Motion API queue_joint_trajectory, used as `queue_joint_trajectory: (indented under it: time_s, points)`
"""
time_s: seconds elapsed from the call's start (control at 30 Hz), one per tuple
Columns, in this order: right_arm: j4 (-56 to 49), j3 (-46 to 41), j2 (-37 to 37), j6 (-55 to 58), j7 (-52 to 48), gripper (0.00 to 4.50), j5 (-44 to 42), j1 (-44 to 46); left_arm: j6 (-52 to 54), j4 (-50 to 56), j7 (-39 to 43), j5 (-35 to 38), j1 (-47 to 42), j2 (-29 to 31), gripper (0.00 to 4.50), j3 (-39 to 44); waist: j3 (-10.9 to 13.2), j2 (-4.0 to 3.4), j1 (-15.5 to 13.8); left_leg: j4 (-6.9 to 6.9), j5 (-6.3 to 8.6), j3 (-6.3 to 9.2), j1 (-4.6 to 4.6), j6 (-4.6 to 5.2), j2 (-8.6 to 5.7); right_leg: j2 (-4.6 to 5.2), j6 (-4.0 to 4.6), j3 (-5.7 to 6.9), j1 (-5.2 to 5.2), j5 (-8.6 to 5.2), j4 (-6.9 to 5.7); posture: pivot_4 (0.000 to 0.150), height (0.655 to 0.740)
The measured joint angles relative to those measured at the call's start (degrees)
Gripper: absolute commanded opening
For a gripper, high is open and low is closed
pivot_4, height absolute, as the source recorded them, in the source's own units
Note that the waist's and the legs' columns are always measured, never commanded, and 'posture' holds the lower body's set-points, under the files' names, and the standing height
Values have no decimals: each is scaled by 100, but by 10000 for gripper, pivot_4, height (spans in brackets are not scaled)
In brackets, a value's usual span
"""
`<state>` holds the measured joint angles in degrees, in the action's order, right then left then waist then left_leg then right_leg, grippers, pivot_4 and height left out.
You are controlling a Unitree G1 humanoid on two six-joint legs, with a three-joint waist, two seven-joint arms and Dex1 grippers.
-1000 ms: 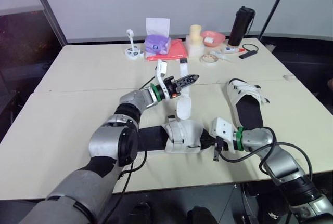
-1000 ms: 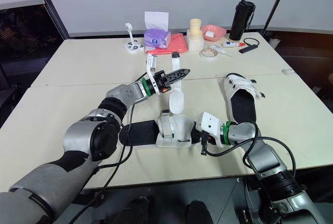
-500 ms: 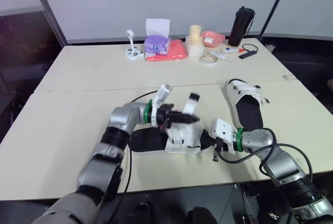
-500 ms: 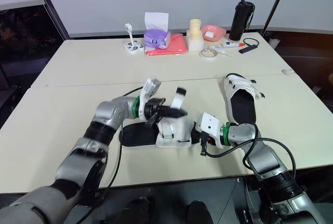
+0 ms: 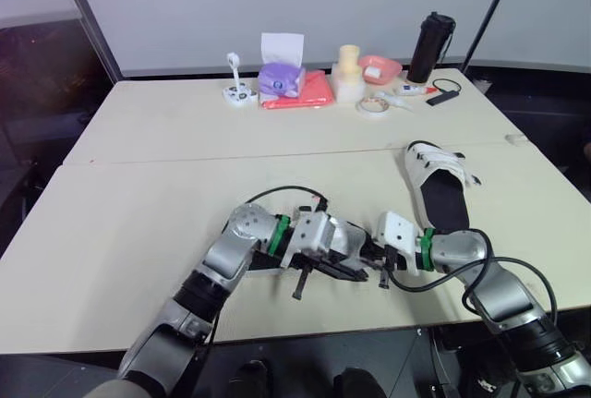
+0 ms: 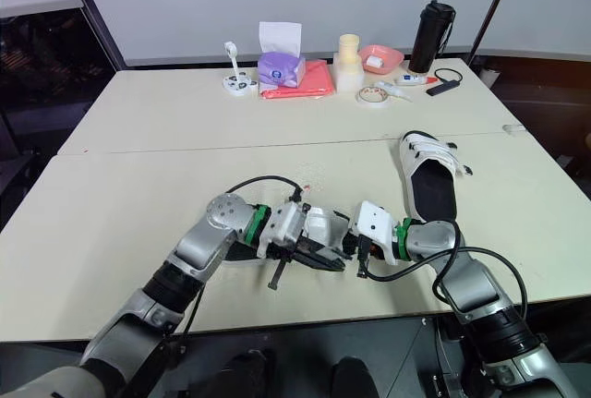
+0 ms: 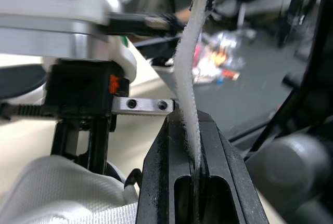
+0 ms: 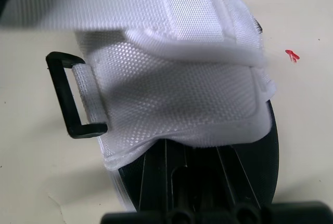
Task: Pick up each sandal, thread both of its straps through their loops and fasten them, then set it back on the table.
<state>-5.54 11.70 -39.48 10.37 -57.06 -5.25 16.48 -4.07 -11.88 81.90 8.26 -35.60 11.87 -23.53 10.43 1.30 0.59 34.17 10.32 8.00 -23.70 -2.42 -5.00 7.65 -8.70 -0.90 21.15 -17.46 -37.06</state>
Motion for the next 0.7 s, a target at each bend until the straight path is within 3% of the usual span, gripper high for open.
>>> queue_joint_trajectory:
  time_s: [0.1, 0.33, 0.53, 0.7]
  points:
    - [2, 6, 0, 3, -5, 0, 5, 10, -748, -266, -43, -206, 2, 67, 8014, -123, -1, -1, 1, 0, 0, 1, 0, 1, 0, 0, 0, 0, 0, 0, 0, 1500, 7400]
    - [41, 32, 0, -5, -44, 0, 45, 71, -1611, -484, 42, -350, 26, 296, 43954, -392, -1, -1, 6, 1, 0, 4, 0, 2, 0, -1, -1, 0, 0, 0, -1, 1500, 7400]
    - [126, 61, 0, -52, -130, 0, 50, 150, -128, 440, 54, 392, 113, 542, 44593, -204, -1, -2, 18, 1, 0, 9, 0, 2, 2, -2, -2, 0, 1, -1, -4, 1500, 7400]
    - [153, 79, 0, -78, -131, 0, 61, 171, 1159, 579, -1025, 974, -314, 250, 44593, 652, 0, 0, 17, 4, -1, 11, 0, 3, 2, -4, -3, 1, 0, -1, -7, 1500, 7400]
